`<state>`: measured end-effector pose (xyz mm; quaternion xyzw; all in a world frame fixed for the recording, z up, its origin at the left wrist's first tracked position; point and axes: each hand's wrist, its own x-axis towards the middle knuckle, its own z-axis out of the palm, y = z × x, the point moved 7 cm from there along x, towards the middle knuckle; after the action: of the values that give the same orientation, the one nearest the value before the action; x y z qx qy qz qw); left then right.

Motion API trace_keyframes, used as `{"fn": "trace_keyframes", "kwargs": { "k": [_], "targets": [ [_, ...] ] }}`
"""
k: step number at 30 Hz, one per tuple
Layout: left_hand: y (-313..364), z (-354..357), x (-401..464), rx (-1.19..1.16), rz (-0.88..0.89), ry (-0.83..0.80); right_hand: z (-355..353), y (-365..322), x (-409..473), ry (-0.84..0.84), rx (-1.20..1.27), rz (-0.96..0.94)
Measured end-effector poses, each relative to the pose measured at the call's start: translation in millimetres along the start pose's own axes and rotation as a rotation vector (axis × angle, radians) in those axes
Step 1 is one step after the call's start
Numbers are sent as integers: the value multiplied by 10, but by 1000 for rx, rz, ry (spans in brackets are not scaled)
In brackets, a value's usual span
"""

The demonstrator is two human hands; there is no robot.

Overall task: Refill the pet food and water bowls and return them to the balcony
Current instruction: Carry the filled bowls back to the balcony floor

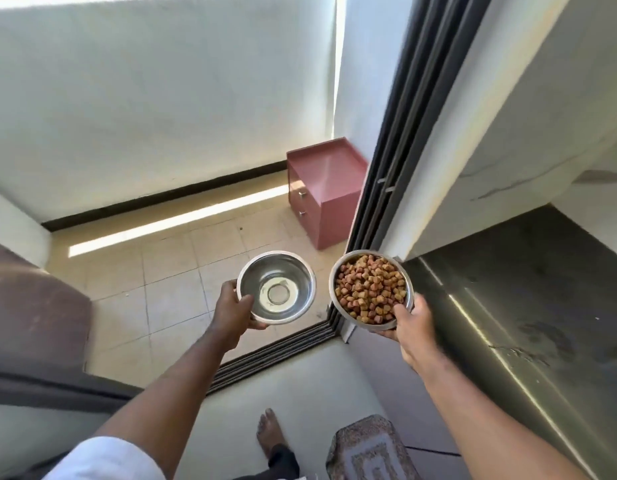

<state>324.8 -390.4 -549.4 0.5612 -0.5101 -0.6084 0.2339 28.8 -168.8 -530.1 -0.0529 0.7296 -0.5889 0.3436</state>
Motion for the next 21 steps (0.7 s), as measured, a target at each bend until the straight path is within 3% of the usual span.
{"fn": "trace_keyframes", "kwargs": {
  "k": [10, 21],
  "targets": [
    [-481, -1199, 755, -79, -95, 206, 1723, 410, 488, -156, -138, 74],
    [-1210, -1734, 1597, -163, -162, 333, 2993, 1049, 1183, -248, -248, 155]
  ]
}}
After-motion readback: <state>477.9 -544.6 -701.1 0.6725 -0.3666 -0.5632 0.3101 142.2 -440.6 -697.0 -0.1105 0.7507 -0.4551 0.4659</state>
